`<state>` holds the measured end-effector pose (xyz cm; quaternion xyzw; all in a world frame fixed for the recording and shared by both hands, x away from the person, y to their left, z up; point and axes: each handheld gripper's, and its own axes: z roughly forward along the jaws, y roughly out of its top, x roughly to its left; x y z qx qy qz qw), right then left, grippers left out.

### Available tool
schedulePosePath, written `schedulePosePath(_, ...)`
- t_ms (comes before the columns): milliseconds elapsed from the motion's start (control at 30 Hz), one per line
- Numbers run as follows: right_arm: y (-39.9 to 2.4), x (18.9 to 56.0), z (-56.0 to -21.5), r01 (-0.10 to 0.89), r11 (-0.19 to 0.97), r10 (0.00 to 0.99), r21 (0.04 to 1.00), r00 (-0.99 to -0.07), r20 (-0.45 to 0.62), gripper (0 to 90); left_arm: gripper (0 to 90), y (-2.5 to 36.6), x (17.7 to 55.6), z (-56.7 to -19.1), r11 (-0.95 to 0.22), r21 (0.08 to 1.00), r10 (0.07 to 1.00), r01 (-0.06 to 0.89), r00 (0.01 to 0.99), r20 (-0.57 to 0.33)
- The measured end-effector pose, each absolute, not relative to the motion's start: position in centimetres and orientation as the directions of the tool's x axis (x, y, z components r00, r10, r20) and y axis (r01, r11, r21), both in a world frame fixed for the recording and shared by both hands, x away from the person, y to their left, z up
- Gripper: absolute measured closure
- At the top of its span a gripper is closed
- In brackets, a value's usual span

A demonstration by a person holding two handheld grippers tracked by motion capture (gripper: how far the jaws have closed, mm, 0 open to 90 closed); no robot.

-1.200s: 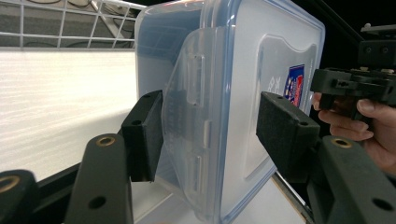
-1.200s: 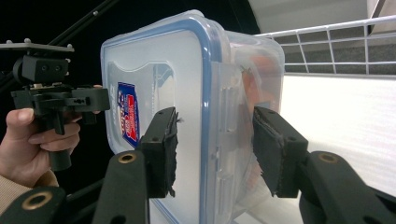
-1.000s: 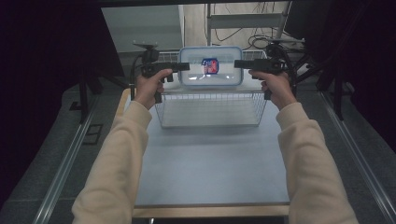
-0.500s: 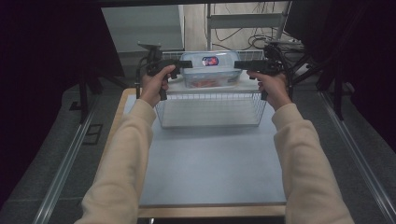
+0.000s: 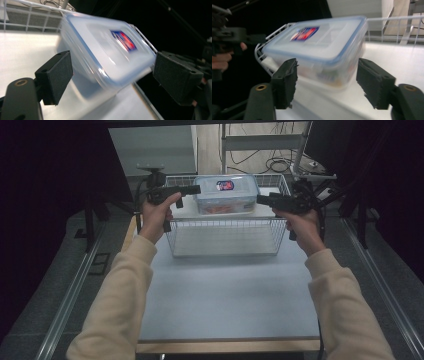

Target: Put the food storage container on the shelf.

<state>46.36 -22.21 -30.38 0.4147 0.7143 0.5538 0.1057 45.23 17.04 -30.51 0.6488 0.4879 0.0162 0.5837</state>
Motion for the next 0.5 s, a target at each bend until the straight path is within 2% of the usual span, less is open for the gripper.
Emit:
schedulePosePath(200, -23.2, 41.8, -32.0, 0.417, 0.126, 0.685, 0.9, -0.693, 0.225, 27.9, 16.9, 17.4, 38.8, -31.7, 0.053, 0.836, 0.662, 0.546, 0.608, -0.439)
schedulePosePath(500, -25.1, 35.6, -37.0, 0.393, 0.158, 0.637, 0.906, -0.742, 0.211, 24.8, 19.2, 17.8, 31.9, -38.1, -0.007, 0.86, 0.661, 0.51, 0.648, -0.379)
